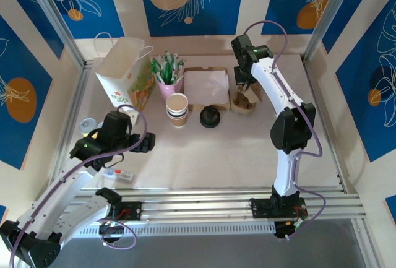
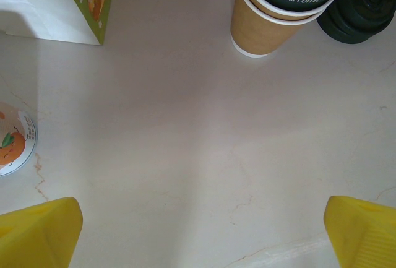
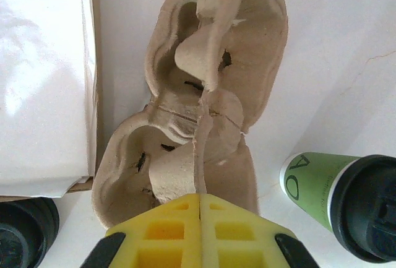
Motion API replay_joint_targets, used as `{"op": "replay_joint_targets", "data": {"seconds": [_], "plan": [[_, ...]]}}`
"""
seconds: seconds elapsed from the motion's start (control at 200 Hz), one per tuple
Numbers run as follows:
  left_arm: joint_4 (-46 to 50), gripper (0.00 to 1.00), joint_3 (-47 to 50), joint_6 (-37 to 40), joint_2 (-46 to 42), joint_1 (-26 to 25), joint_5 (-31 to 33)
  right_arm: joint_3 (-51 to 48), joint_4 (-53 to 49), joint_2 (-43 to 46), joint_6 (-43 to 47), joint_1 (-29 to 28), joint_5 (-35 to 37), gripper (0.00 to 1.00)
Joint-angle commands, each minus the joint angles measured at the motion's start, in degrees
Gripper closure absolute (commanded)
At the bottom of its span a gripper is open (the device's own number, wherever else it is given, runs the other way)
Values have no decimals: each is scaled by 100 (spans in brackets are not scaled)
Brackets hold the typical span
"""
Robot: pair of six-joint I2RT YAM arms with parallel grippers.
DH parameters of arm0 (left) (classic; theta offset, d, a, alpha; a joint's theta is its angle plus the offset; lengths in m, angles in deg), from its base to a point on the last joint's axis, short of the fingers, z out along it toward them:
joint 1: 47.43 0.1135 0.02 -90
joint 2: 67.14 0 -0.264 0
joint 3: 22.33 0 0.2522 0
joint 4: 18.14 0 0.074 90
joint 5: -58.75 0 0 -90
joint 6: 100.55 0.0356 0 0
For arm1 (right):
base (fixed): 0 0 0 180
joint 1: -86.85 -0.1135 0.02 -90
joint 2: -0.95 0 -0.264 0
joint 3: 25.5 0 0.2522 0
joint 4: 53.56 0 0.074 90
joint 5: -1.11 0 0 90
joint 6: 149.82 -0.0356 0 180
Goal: Pack the takeout coffee
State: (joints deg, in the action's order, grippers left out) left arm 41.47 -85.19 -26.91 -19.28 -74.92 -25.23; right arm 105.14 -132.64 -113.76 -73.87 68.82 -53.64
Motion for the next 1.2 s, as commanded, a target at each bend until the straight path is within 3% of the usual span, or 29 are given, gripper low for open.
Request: {"op": "replay_joint_targets", "data": {"seconds": [0.0, 0.38, 0.665, 0.965, 1.195], "plan": [[-49, 0, 32, 64, 23, 50, -75, 206, -113, 266, -75, -17, 112, 100], [-49, 0, 24, 75, 40, 50, -68, -113, -159, 853, -242, -152, 147, 100], [-58, 0, 29, 80, 66, 50, -97, -1518, -5, 2372, -535, -507, 329, 100], [-63, 0, 33, 69, 48, 50, -127, -3374, -262, 4217, -1022, -1355, 893, 100], [-41, 0, 29, 64, 40, 50, -128, -4601, -419, 4747, -1680, -2055, 529, 100]]}}
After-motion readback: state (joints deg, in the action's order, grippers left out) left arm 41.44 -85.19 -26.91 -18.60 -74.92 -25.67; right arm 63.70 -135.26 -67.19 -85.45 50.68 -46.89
